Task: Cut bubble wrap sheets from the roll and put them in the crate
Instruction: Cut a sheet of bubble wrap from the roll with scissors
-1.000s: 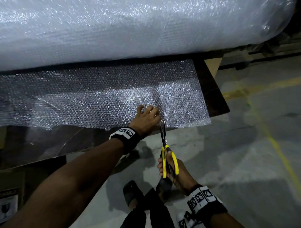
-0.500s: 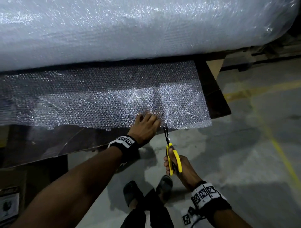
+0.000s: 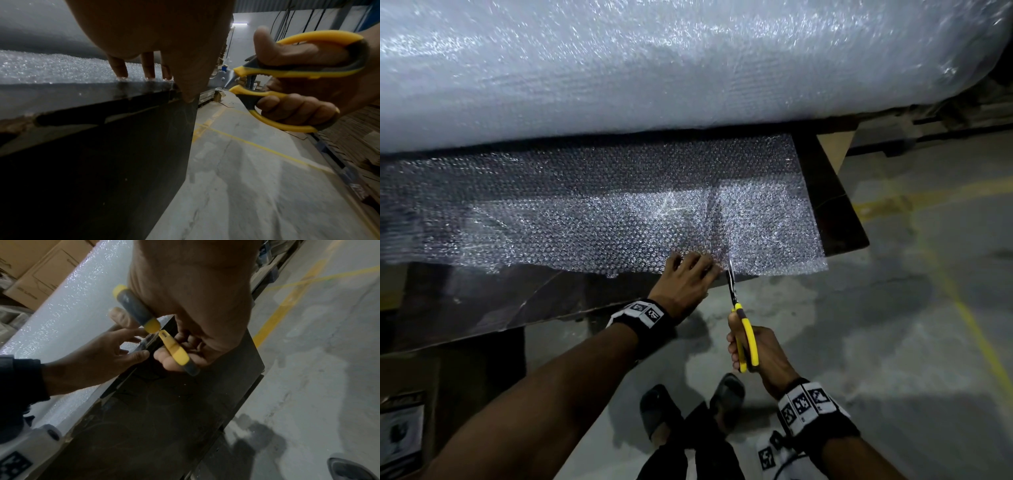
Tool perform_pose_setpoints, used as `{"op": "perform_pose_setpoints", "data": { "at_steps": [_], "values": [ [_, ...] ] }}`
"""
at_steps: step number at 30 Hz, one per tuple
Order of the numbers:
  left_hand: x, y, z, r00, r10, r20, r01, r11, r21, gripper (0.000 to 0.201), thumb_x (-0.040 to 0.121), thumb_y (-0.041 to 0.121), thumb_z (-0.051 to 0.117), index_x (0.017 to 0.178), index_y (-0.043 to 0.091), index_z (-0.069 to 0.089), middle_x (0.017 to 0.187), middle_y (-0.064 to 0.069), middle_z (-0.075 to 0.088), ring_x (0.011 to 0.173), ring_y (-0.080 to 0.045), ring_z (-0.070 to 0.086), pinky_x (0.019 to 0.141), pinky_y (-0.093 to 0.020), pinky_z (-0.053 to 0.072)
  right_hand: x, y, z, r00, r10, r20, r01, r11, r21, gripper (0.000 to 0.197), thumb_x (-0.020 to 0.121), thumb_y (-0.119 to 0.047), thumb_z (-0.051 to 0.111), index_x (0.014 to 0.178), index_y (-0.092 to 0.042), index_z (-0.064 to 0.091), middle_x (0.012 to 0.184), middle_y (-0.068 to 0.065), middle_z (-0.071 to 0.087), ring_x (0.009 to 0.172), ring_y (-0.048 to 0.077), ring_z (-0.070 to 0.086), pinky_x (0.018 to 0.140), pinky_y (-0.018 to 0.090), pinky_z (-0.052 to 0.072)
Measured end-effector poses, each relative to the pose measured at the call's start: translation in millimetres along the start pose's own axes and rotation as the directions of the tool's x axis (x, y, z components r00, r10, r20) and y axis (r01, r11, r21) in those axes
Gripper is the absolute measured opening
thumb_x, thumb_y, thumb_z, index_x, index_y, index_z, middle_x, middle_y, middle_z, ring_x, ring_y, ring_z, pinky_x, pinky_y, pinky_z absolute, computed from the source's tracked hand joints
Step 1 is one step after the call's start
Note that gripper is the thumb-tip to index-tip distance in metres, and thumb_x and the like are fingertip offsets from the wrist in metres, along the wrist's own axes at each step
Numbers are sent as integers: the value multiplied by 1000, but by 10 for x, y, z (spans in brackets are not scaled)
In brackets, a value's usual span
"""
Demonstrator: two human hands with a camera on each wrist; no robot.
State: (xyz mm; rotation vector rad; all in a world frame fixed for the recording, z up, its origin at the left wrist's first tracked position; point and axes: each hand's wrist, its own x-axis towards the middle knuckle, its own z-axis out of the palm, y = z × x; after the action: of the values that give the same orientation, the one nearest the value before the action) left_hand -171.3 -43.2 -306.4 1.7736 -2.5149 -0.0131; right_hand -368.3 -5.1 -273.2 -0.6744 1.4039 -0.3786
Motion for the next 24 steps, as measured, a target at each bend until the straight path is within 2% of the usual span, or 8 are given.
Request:
{"op": "perform_pose_setpoints", "data": {
  "at_steps": [4,6,9,11,14,16,20,24],
  "values": [
    [5,-7,-5,1000,1,-24,-2,1000,-16,62,68,29,85,124,16,61,125,-7,56,113,-31,51,88,-53,48,35,62,-2,999,23,-42,-21,999,39,26,97,-16,64,74,-6,68,51,10,52,36,18,46,38,21,39],
    [2,-8,-3,999,4,-45,-5,1000,-18,56,71,24,81,122,15,62,122,-7,57,111,-31,52,87,-53,49,40,84,6,999,20,-47,-18,998,54,25,97,-13,64,73,-8,68,49,9,51,34,16,44,37,20,36],
    [-2,-9,13,999,12,-53,-13,1000,-15,53,74,22,78,123,15,61,122,-8,56,113,-31,50,87,-54,48,26,69,35,998,9,-59,-7,1000,28,38,89,-29,73,65,-2,64,51,12,53,35,19,46,39,22,39],
    [-3,-16,30,998,14,-54,-14,1000,-4,51,76,21,76,124,15,60,123,-8,55,115,-31,47,87,-54,47,18,23,60,998,31,-51,-30,999,20,47,85,-42,73,65,-1,63,53,12,54,37,20,49,40,23,42],
    [-2,-18,42,998,19,-58,-19,1000,-4,50,78,20,69,126,15,60,125,-8,53,116,-31,46,88,-55,48,50,-46,73,999,32,-21,-32,999,-19,59,67,-64,69,67,-5,64,54,9,55,42,21,51,45,25,44],
    [4,-13,43,998,21,-66,-21,1000,-5,48,78,20,67,126,15,60,124,-8,53,115,-31,46,88,-55,49,67,-88,71,1000,17,-8,-17,998,-55,62,64,-67,69,67,-5,64,55,10,56,44,23,52,48,27,45],
    [10,-10,60,996,25,-81,-26,1000,-6,49,76,18,74,123,17,61,122,-7,52,112,-31,50,87,-53,49,81,-105,75,999,-25,-30,22,994,-104,64,66,-66,75,67,-2,62,58,15,57,45,25,52,47,29,44],
    [13,-15,55,995,36,-90,-36,999,-2,48,76,18,71,123,17,61,121,-7,56,110,-31,53,86,-52,48,87,-163,93,1000,2,-21,-4,995,-101,67,62,-69,73,65,-3,62,59,14,57,47,25,53,46,27,45]
  ]
}}
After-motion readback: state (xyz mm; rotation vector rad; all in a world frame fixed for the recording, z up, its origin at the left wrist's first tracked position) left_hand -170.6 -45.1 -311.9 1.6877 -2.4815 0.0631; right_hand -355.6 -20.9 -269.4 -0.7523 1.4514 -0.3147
